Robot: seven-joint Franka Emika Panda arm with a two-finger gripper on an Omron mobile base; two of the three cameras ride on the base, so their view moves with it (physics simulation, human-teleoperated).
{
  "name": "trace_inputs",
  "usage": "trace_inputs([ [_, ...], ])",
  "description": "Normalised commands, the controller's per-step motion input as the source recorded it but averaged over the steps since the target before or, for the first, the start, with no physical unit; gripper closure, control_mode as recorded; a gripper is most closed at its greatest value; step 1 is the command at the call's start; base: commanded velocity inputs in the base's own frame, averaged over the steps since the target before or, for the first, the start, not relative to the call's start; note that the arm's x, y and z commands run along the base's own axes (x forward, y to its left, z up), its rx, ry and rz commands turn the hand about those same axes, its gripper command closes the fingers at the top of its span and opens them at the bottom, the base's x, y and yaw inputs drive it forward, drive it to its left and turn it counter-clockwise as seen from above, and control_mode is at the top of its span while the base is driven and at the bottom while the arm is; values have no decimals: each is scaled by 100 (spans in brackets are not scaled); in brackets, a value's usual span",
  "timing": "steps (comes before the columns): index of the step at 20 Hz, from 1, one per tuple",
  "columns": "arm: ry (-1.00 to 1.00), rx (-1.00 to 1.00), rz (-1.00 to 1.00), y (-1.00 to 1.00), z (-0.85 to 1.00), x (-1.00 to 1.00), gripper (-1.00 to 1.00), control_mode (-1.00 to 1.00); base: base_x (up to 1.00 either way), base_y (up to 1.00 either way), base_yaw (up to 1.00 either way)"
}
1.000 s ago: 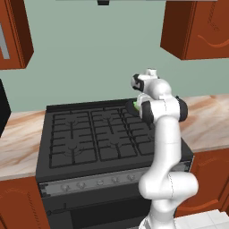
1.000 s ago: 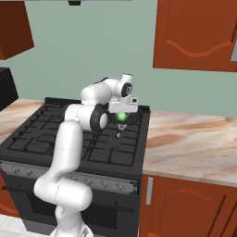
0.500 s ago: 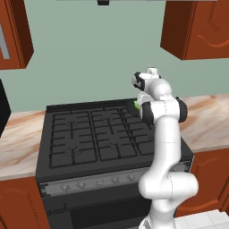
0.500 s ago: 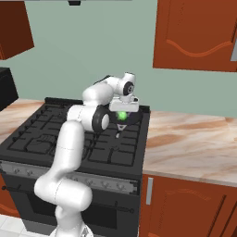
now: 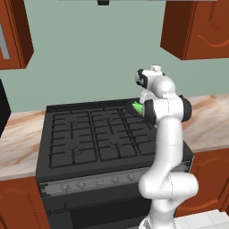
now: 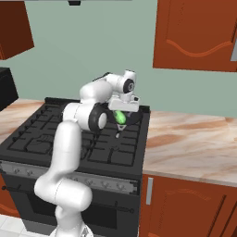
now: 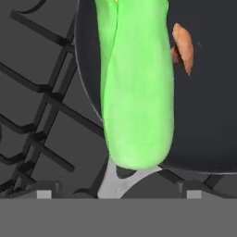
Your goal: Put the mushroom and corn in the pan. Then turn on the rear right burner and set the heat to medium.
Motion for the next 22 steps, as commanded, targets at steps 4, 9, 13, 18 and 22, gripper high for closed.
trace_inputs([
  [4,-5,2,-5,0,8,-100,-100,-100,0,0,0],
  [9,-6,2,-6,9,0,-100,-100,-100,0,0,0],
  [13,-5,0,-9,21,1,-100,-100,-100,0,0,0],
  [18,2,0,-21,33,23,-95,-100,-100,0,0,0],
  [22,13,0,-33,51,21,-78,-100,-100,0,0,0],
])
